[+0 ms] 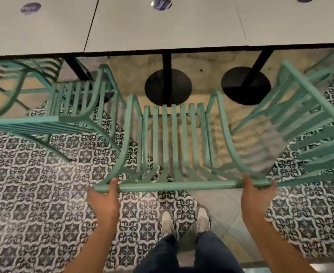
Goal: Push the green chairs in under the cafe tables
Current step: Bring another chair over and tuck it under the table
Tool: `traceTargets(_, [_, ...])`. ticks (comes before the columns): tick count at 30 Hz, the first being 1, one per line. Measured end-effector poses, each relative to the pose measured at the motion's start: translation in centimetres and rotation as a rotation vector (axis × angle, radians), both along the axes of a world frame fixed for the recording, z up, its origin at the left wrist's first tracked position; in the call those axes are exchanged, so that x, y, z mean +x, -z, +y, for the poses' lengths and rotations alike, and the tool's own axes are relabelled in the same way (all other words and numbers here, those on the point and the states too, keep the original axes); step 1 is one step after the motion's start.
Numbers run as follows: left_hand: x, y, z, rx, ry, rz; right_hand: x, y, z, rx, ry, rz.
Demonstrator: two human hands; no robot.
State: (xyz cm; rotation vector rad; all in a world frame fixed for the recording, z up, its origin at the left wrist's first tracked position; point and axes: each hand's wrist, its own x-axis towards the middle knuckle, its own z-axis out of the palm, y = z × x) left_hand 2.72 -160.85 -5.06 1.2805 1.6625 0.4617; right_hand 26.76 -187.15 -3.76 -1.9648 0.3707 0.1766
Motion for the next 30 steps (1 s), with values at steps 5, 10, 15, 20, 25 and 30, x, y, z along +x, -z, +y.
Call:
traceTargets(5, [-0.9,0.0,0.9,0.556,0.940,0.635,1.5,1.6,-4.6,-0.779,-0.954,-0.556])
traceTargets(10, [1.0,-1.5,3.3,0.652,1.481,0.704,5.5,2.5,-3.6,-0.897,-1.233,-0.658])
traceTargets(15, [2.5,-1.4,3.7,0.617,1.546,0.645,7.0,1.4,-2.7,-0.929,-1.358,-0.585])
traceTargets(20, [2.8,-1.2,4.3,0.639,1.566,0.643,7.4,-0.2,-1.7,-0.969,-1.437,-0.460])
traceTargets(25, [3.9,-1.4,6.1,0.664,1.560,0.656,8.4,0.3,0.0,-0.967,-1.394,-0.500])
traceTargets(30, [5.9,-2.0,8.3,0.661,1.587,0.683,10.1,-0.6,3.1,-1.084,-1.383,-0.425])
